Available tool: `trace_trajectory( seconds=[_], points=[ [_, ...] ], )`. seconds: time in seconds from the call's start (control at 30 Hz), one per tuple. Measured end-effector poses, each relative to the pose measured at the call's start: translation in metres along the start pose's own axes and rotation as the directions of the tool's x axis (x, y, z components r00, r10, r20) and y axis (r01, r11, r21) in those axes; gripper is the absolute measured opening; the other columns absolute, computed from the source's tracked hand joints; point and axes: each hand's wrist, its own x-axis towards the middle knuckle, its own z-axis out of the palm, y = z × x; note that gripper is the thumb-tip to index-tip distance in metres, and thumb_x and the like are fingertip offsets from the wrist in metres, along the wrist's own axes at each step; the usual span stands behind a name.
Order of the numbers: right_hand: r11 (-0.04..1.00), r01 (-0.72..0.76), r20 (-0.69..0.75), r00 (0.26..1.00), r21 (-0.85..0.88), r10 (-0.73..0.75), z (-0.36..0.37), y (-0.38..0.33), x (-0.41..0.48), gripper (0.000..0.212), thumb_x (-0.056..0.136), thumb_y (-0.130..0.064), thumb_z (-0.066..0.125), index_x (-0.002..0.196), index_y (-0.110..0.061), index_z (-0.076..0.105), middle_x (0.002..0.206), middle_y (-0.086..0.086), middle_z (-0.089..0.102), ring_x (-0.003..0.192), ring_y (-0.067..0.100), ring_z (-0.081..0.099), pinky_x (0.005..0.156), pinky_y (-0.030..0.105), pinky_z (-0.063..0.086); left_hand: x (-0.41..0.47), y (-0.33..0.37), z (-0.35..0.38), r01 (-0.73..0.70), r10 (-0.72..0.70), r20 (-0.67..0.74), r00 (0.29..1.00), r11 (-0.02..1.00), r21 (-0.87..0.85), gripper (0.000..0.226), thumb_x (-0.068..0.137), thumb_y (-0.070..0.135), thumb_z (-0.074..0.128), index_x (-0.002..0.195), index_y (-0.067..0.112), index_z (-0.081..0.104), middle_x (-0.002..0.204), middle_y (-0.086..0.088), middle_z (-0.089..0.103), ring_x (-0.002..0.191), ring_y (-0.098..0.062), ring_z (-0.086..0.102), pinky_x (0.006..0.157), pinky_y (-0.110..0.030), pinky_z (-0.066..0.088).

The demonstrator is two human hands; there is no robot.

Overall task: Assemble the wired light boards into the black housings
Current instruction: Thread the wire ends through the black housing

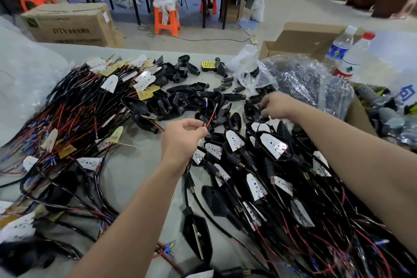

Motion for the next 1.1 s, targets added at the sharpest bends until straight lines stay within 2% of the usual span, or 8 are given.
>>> trace_trajectory(
  seconds=[0.07, 0.17, 0.23, 0.37, 0.5, 0.63, 0.8, 1.1],
  points=[
    [0.972, 0.041, -0.037, 0.999, 0.231, -0.033, -0.010, -0.020, -0.010, 0.017, 0.094, -0.002, 0.064, 0.110, -0.007, 0.066, 0.086, 0.010, 0.069, 0.065, 0.018, 0.061, 0.054, 0.025, 0.049, -0.003, 0.000, -0.001, -0.088, 0.094, -0.037, 0.995, 0.988, 0.125, 0.012, 0.078, 0.019, 0.083, 0.075, 0.029, 0.078, 0.070, 0.015, 0.073, 0.071, 0.003, 0.066, 0.067, -0.007, 0.046],
    [0.858, 0.116, -0.046, 0.993, 0.500, -0.108, -0.020, -0.051, -0.031, 0.016, 0.093, 0.004, 0.061, 0.101, -0.010, 0.063, 0.086, 0.010, 0.068, 0.061, 0.013, 0.059, 0.052, 0.021, 0.049, -0.009, 0.002, -0.004, -0.248, 0.310, -0.118, 0.943, 0.894, 0.373, 0.011, 0.085, 0.023, 0.077, 0.089, 0.032, 0.079, 0.094, 0.012, 0.070, 0.090, -0.001, 0.059, 0.073, -0.011, 0.037],
    [0.774, 0.174, -0.100, 0.985, 0.609, -0.143, -0.020, -0.070, -0.046, 0.019, 0.092, 0.006, 0.060, 0.100, -0.011, 0.062, 0.080, 0.009, 0.067, 0.057, 0.012, 0.059, 0.050, 0.020, 0.049, -0.014, 0.005, -0.005, -0.291, 0.363, -0.127, 0.923, 0.875, 0.386, 0.016, 0.088, 0.021, 0.074, 0.098, 0.033, 0.080, 0.101, 0.008, 0.070, 0.102, -0.008, 0.058, 0.081, -0.019, 0.039],
    [0.576, 0.273, -0.224, 0.962, 0.770, -0.155, -0.005, -0.096, -0.076, 0.024, 0.092, 0.006, 0.058, 0.104, -0.013, 0.067, 0.067, 0.001, 0.067, 0.056, 0.014, 0.061, 0.054, 0.024, 0.052, -0.023, 0.009, -0.012, -0.313, 0.357, -0.097, 0.929, 0.898, 0.309, 0.031, 0.091, 0.009, 0.068, 0.101, 0.035, 0.079, 0.100, 0.015, 0.063, 0.091, -0.019, 0.066, 0.085, -0.033, 0.055],
    [0.301, 0.256, -0.225, 0.965, 0.919, -0.133, 0.018, -0.109, -0.106, 0.021, 0.096, 0.009, 0.055, 0.102, -0.009, 0.065, 0.074, 0.007, 0.069, 0.059, 0.017, 0.062, 0.057, 0.026, 0.054, -0.033, 0.005, -0.021, -0.422, 0.479, -0.079, 0.874, 0.830, 0.365, 0.035, 0.087, -0.002, 0.068, 0.098, 0.028, 0.081, 0.093, 0.030, 0.052, 0.098, 0.003, 0.050, 0.090, 0.000, 0.034],
    [0.136, 0.252, -0.240, 0.966, 0.958, -0.100, 0.037, -0.118, -0.125, 0.020, 0.098, 0.010, 0.050, 0.105, -0.006, 0.061, 0.078, 0.012, 0.069, 0.063, 0.020, 0.061, 0.058, 0.026, 0.053, -0.043, 0.001, -0.030, -0.513, 0.556, -0.014, 0.831, 0.776, 0.367, 0.019, 0.087, 0.012, 0.075, 0.093, 0.028, 0.083, 0.086, 0.030, 0.063, 0.100, 0.000, 0.049, 0.088, -0.003, 0.032],
    [0.033, 0.251, -0.252, 0.967, 0.967, 0.032, 0.044, -0.118, -0.133, 0.021, 0.099, 0.007, 0.050, 0.106, -0.009, 0.062, 0.082, 0.012, 0.069, 0.066, 0.021, 0.064, 0.065, 0.031, 0.055, -0.049, -0.002, -0.043, -0.511, 0.531, 0.018, 0.847, 0.806, 0.299, 0.013, 0.087, 0.020, 0.079, 0.090, 0.031, 0.082, 0.084, 0.031, 0.065, 0.102, 0.001, 0.051, 0.087, -0.005, 0.034],
    [0.190, 0.261, -0.247, 0.964, 0.946, -0.095, 0.050, -0.121, -0.136, 0.017, 0.101, 0.001, 0.049, 0.103, -0.012, 0.061, 0.080, 0.009, 0.075, 0.072, 0.025, 0.073, 0.068, 0.030, 0.061, -0.051, 0.000, -0.056, -0.507, 0.546, 0.007, 0.838, 0.773, 0.381, 0.010, 0.087, 0.017, 0.079, 0.092, 0.025, 0.083, 0.081, 0.026, 0.063, 0.102, -0.011, 0.054, 0.086, -0.003, 0.032]
  ],
)
